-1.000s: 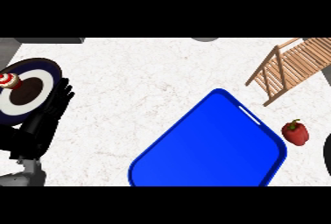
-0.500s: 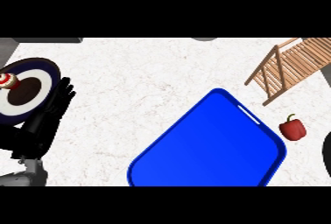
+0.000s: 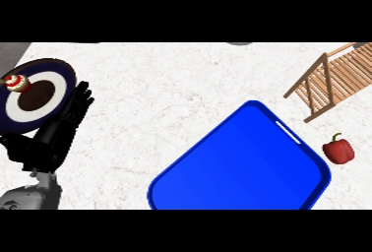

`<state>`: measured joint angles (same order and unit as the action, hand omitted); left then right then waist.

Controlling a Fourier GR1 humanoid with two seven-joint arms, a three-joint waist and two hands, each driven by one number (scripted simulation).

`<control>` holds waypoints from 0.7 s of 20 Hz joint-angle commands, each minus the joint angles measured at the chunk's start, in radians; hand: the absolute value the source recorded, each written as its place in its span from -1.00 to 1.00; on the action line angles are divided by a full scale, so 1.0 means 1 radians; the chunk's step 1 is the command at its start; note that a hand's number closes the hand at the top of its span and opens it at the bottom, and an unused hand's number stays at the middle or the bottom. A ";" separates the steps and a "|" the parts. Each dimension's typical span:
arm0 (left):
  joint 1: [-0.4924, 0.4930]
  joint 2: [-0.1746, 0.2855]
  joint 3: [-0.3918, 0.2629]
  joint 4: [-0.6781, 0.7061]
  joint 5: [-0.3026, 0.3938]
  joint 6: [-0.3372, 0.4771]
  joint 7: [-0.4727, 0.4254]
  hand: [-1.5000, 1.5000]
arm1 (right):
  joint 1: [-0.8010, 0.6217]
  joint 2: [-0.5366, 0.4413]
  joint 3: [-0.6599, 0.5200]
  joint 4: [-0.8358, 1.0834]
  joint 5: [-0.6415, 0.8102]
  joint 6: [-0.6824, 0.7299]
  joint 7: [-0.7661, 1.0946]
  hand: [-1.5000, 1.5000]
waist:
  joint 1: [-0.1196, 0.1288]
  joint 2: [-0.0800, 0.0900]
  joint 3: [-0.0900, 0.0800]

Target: Pick the tomato from the tray and place it in the tiered shelf

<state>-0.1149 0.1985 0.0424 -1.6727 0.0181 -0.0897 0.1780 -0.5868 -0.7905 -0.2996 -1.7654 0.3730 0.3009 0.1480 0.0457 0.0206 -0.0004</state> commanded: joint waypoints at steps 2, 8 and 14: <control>0.004 0.015 0.028 -0.006 0.017 -0.006 0.024 0.00 | -0.097 -0.035 0.033 0.249 0.131 -0.133 -0.284 1.00 | -0.002 -0.009 0.001; -0.005 0.009 0.029 0.022 0.011 -0.013 -0.003 0.00 | -0.271 0.066 0.095 0.510 0.075 -0.147 -0.421 1.00 | -0.013 -0.013 0.000; -0.013 -0.005 0.015 -0.028 -0.012 0.018 0.071 0.00 | -0.334 -0.015 0.178 0.671 0.166 -0.053 -0.561 1.00 | -0.023 -0.015 0.000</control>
<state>-0.1003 0.1891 0.0532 -1.6908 0.0124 -0.0829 0.2035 -0.8849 -0.7649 -0.1668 -1.1901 0.5038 0.1927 -0.3193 0.0289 0.0067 -0.0004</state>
